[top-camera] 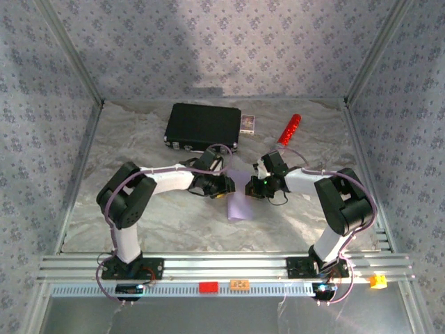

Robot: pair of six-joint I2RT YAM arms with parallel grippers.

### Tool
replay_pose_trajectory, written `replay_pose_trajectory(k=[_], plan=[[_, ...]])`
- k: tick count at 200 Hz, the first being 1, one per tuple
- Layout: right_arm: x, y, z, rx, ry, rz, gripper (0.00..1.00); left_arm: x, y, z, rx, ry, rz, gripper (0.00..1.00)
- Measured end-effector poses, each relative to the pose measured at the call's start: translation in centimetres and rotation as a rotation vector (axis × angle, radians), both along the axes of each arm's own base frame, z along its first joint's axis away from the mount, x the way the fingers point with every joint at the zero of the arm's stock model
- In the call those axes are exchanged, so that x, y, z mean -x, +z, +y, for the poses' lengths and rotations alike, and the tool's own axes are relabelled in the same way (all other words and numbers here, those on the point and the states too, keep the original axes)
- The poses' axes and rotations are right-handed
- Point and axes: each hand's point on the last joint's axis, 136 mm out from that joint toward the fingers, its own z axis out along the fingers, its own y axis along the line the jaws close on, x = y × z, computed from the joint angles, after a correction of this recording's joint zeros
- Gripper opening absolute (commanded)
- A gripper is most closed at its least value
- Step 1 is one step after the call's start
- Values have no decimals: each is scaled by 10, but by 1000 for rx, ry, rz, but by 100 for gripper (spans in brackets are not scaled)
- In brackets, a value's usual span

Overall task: Fold a paper plane with a square sheet of paper (pick it up from the middle)
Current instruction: First fold the square sheet of paper in half at the center of the table.

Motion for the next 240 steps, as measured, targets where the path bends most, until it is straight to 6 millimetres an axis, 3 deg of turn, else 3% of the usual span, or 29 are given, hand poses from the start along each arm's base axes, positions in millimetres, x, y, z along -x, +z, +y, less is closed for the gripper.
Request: replay_pose_trajectory(k=[47,79,113,161,240], plan=[[-4,8,4,-49,-52,-4,22,0,-2,2,-39,-23,-8,35],[-18,43,-3,-86,-105,-94,23,-1,-3,3,-58,-35,-10,34],[-34,69,-29,-75,-212,-183,23,-1,-3,4,-70,-46,-12,35],[-25,55,-61,-32,-309,-142,24,-2,-4,4,-95,-71,-20,35],[-23,57,-65,-35,-322,-141,24,-2,-5,4,-129,-73,-17,38]])
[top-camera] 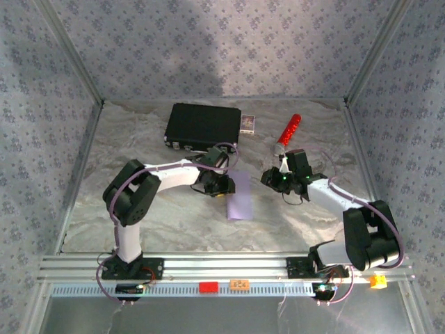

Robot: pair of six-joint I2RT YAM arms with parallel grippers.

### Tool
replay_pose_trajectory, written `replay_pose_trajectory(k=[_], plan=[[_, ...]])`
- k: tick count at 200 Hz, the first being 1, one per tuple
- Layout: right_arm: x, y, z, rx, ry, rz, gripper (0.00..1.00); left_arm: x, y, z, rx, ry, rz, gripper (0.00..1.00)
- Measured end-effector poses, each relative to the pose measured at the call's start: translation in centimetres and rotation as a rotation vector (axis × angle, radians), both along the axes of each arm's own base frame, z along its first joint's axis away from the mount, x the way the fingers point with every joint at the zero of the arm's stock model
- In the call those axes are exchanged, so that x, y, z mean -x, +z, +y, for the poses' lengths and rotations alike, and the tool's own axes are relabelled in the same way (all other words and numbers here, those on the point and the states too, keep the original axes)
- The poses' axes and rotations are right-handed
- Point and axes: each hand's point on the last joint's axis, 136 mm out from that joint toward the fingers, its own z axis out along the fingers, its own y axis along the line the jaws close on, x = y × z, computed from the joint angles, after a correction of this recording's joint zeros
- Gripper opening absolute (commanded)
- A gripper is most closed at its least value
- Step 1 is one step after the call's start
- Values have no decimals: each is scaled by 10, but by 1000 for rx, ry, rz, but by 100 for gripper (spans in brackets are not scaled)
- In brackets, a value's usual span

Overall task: Fold a paper plane with a square sheet of paper (pick it up from the middle)
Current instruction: First fold the square sheet of paper in half at the center of the table.

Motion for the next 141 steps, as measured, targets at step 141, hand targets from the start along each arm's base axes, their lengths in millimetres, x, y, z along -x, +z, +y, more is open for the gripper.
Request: replay_pose_trajectory(k=[141], plan=[[5,-6,-1,4,0,15,24,-1,-1,2,-19,7,-7,35]])
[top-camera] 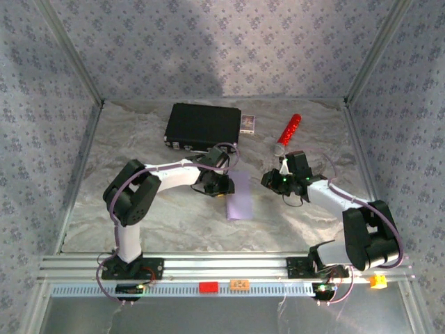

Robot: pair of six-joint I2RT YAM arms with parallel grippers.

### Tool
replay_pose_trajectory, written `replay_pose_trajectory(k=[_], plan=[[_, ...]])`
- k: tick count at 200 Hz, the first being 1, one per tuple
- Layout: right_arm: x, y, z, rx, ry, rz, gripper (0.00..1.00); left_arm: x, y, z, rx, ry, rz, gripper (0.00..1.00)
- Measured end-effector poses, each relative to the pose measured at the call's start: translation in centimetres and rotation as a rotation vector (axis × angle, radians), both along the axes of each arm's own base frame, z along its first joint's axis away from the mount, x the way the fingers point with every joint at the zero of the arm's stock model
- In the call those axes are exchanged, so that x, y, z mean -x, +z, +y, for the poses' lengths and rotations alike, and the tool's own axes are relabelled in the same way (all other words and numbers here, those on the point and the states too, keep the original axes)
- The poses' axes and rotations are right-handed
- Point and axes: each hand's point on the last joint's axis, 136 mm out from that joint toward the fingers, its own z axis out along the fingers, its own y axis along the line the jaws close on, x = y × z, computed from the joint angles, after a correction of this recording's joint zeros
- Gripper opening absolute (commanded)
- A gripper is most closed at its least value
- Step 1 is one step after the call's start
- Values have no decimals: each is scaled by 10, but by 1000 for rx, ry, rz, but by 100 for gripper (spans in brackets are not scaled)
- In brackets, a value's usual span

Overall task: Fold a paper plane with a square sheet of paper (pick it up from the middle)
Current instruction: First fold the square sheet of paper in half at the center of the table.

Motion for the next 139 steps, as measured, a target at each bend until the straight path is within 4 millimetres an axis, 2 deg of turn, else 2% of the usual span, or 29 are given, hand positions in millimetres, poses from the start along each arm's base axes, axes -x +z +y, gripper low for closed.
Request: replay_pose_trajectory(k=[36,98,139], plan=[[0,1,1,-4,2,-3,24,0,0,-2,-3,-1,-3,39],[0,1,2,-4,6,-4,24,0,0,-2,-12,1,6,39],[1,1,3,-4,10,-4,24,-1,-1,0,-21,5,4,33]])
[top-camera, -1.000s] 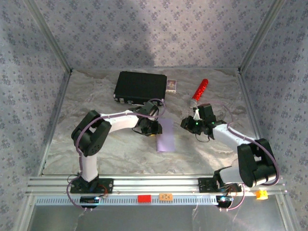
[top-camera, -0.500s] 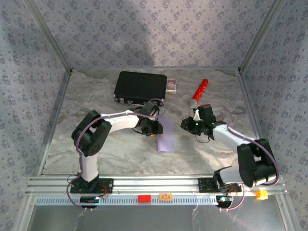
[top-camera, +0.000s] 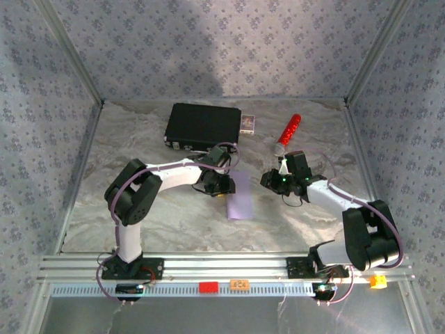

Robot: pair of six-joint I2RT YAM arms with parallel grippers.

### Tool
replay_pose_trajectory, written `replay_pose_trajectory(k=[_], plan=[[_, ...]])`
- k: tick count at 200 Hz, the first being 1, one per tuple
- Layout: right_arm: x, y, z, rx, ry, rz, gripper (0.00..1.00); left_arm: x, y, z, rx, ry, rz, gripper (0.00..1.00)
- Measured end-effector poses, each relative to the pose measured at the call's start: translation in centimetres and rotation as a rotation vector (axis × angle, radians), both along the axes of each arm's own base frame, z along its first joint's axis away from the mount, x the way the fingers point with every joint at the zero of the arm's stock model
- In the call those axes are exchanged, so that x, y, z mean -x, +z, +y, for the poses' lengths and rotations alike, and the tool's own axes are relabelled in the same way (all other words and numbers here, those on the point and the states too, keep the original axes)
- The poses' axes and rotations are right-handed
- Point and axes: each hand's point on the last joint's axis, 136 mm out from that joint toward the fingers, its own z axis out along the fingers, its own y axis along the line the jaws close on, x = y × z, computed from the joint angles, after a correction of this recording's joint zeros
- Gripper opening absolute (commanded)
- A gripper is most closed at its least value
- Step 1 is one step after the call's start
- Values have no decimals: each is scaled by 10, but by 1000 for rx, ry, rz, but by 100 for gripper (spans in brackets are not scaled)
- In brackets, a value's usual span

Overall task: Fold a paper plane with a square sheet of paper (pick it up from the middle)
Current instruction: First fold the square sheet of paper in half at the center of the table.

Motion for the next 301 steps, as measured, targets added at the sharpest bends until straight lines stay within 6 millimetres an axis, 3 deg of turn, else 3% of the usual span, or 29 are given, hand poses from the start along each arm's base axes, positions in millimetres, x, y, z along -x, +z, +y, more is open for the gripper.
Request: replay_pose_trajectory(k=[301], plan=[[0,-1,1,-1,1,-2,24,-1,-1,0,-56,-30,2,37]])
